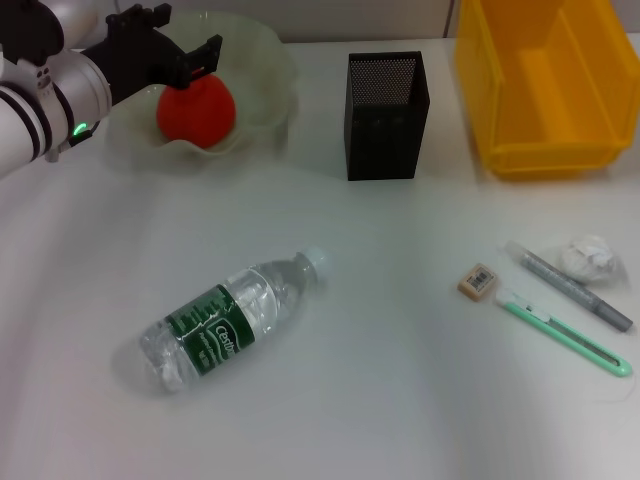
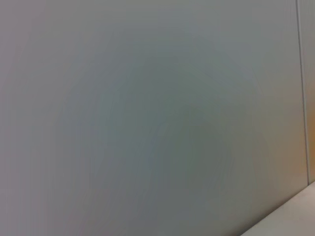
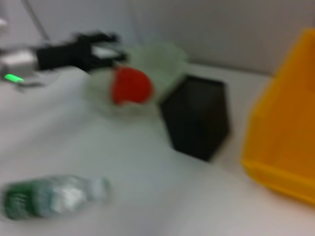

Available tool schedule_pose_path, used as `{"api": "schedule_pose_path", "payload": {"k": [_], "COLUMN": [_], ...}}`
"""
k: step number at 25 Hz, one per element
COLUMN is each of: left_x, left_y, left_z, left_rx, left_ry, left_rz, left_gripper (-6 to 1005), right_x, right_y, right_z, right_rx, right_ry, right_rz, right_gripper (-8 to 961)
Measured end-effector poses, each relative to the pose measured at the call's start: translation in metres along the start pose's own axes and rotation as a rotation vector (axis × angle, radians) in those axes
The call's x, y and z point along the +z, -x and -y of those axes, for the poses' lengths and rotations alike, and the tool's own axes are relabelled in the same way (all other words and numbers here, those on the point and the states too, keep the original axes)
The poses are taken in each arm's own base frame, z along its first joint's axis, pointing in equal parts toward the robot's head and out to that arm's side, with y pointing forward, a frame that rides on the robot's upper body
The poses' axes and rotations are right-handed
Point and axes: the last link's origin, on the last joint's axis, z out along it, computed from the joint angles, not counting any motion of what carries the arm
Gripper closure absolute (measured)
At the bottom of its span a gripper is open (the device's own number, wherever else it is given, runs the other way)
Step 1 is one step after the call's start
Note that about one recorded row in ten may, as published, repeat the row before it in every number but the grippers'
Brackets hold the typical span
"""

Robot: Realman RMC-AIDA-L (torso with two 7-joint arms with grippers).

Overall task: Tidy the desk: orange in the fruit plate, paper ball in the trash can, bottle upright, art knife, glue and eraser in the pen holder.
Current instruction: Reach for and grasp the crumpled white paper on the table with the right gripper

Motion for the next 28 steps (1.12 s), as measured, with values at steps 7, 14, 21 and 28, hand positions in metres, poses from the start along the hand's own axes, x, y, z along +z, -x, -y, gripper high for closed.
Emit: {"api": "schedule_pose_path", "payload": {"k": [7,14,21,28], "left_x": [0.000,0.000,-0.002,-0.003], "left_y": [-0.001,-0.001,0.003,0.005], "left_z": [0.001,0.001,0.002,0.002], "left_rx": [0.002,0.002,-0.004,-0.006], "left_ry": [-0.004,-0.006,-0.012,-0.014], "left_rz": [-0.001,-0.001,0.005,0.010], "left_gripper": [248,248,252,256], "right_x": [0.013,0.050,0.080,0.100], "right_y": [-0.016,-0.025,-0.031,-0.025], "right_z": [0.031,0.047,0.056,0.054], "right_rx": [0.106,0.132,0.126,0.102], "right_ry": [-0.137,-0.122,-0.147,-0.078], "right_rz": [-0.087,-0.143,-0.212,-0.167], "right_gripper": [315,315,316,316]}}
